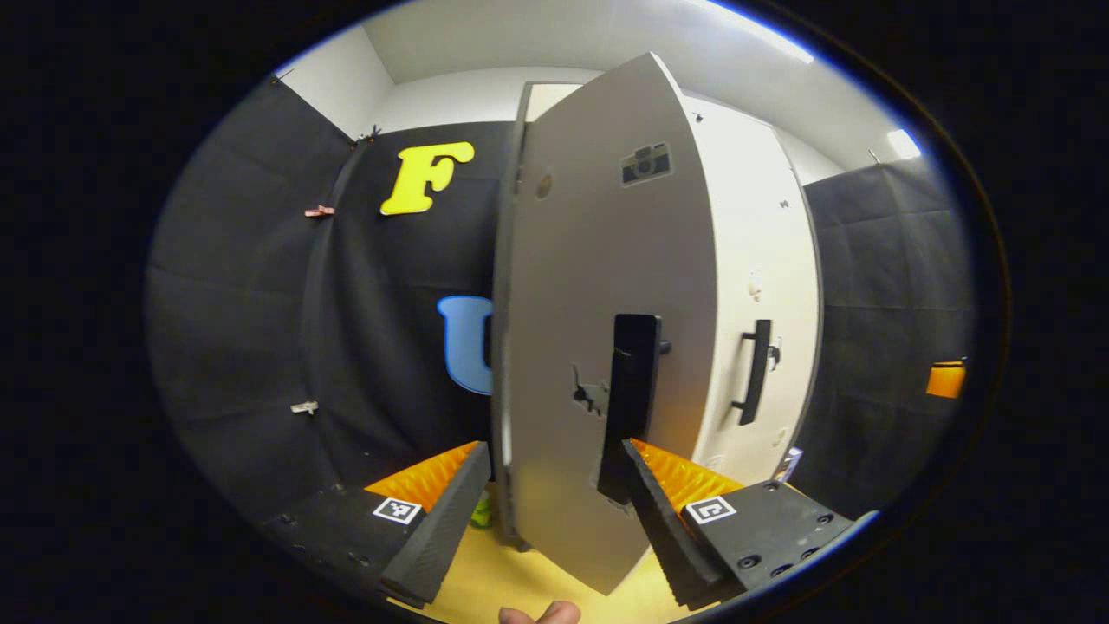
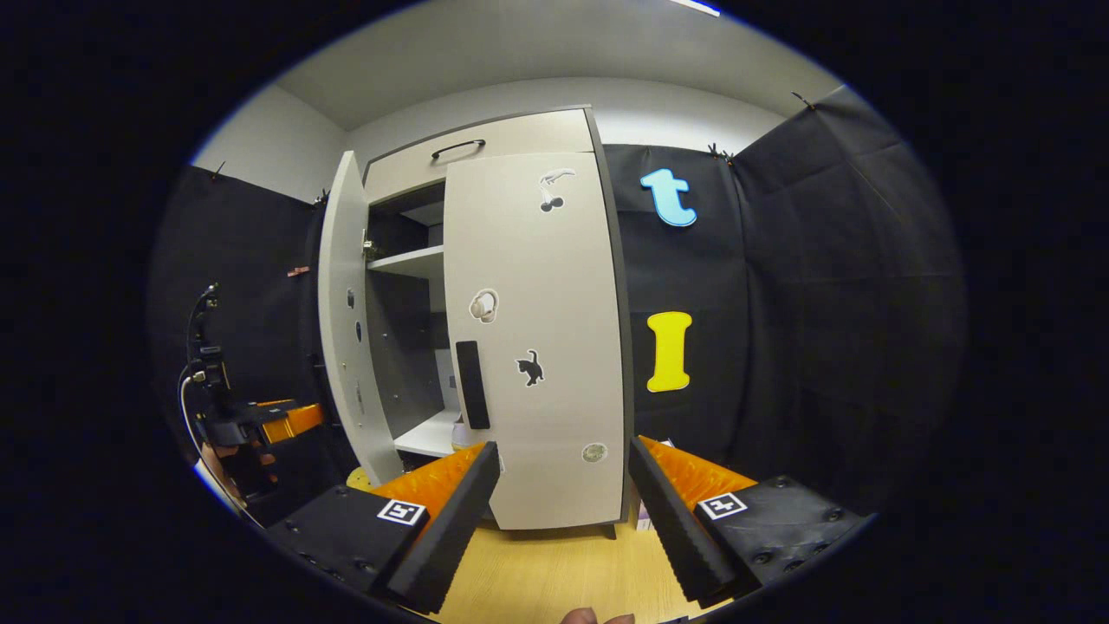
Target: Grab one shoe with the right hand and put it into the shoe cabinet, grab the other shoe with the left hand and put it into the shoe cabinet; then close the right door with the right hand and the left door with the left hand.
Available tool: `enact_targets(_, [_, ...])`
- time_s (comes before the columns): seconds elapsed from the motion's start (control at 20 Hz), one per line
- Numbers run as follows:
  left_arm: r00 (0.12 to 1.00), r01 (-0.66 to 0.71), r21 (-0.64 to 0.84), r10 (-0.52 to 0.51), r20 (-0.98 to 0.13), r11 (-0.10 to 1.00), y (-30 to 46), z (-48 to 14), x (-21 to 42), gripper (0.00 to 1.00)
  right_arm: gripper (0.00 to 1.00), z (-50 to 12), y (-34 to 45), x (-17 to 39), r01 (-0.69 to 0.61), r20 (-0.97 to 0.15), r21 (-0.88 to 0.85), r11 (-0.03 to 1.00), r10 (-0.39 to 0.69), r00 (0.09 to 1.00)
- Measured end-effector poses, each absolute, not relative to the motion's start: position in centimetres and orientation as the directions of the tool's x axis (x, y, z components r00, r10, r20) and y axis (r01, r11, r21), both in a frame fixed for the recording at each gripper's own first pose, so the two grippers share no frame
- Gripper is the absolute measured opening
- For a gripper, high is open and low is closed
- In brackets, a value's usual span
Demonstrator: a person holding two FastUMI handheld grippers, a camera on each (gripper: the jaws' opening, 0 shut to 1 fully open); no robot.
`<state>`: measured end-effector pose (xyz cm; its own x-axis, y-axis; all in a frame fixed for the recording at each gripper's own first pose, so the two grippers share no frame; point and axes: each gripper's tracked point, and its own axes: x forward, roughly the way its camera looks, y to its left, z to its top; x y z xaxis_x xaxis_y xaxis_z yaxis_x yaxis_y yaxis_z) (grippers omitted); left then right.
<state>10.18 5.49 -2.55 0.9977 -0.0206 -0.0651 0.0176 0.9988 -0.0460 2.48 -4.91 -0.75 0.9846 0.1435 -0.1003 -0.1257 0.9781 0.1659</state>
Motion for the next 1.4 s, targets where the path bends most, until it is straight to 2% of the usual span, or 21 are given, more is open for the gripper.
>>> enact_targets(0.3, [0.995, 0.041, -0.046, -0.045, -0.086, 0.998, 1.4, -3.1, 9.1, 0.95, 0.98, -0.9, -5.3, 2.9, -0.127, -0.115, 0.192, 0.973, 0.151, 0.982])
enact_targets(0.85, [0.997, 0.044, -0.034, -0.046, -0.064, 0.998, -0.2, -1.0, 4.5, 0.95, 0.98, 0.3, -3.8, 1.7, -0.149, -0.09, 0.186, 0.971, 0.168, 0.982])
enact_targets(0.9, [0.997, 0.04, -0.034, -0.042, -0.062, 0.999, -0.2, -0.7, 3.9, 0.95, 1.0, 0.5, -3.7, 1.5, -0.149, -0.085, 0.183, 0.972, 0.166, 0.982])
enact_targets(0.95, [0.997, 0.036, -0.036, -0.039, -0.062, 0.999, -0.2, -0.6, 3.4, 0.95, 0.98, 0.7, -3.5, 1.3, -0.147, -0.081, 0.179, 0.973, 0.164, 0.983])
enact_targets(1.0, [0.997, 0.033, -0.041, -0.035, -0.065, 0.999, -0.3, -0.4, 3.0, 0.95, 1.0, 0.9, -3.3, 1.1, -0.147, -0.077, 0.174, 0.974, 0.162, 0.984])
enact_targets(1.05, [0.997, 0.034, -0.046, -0.037, -0.064, 0.998, -0.4, -0.2, 2.6, 0.95, 0.97, 1.0, -3.0, 0.9, -0.145, -0.074, 0.171, 0.974, 0.16, 0.984])
enact_targets(1.4, [0.998, 0.045, -0.016, -0.046, -0.041, 0.999, -0.6, 0.8, 0.6, 0.95, 0.98, 1.3, -0.8, -0.4, -0.135, -0.064, 0.134, 0.982, 0.144, 0.988])
